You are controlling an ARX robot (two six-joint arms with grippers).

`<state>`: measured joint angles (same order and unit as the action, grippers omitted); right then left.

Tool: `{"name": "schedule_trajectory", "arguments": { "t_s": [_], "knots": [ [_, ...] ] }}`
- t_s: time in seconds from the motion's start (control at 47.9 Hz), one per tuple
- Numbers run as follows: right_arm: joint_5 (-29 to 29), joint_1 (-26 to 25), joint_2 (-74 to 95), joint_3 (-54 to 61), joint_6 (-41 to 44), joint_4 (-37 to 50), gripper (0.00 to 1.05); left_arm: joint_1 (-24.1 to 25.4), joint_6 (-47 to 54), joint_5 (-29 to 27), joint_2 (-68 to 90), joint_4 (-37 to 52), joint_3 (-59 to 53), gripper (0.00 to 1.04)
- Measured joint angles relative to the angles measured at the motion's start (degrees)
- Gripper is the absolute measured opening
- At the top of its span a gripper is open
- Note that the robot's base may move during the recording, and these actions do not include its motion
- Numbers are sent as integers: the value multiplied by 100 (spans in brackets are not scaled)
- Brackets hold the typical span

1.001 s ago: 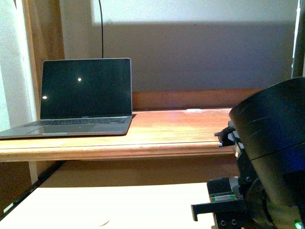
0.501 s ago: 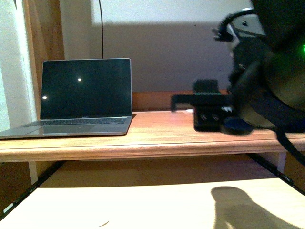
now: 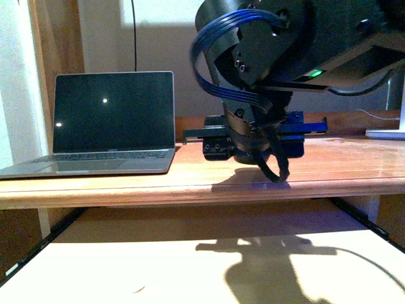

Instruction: Place mouse

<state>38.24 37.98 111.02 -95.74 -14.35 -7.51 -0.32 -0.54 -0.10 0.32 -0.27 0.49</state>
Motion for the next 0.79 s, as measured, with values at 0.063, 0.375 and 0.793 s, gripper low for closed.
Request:
{"name": "schedule_trajectory", "arguments": {
  "t_s": [0.063,0.375,0.793],
  "knots": [
    [4,-4,243,-356,0,-79,56,0,0,0,0,0,0,97],
    [2,-2,1154,-1327,7,-179,56,0,0,0,0,0,0,97],
    [-173,-66,1196,-1093,0,715,93,0,0,0,0,0,0,97]
  ]
}}
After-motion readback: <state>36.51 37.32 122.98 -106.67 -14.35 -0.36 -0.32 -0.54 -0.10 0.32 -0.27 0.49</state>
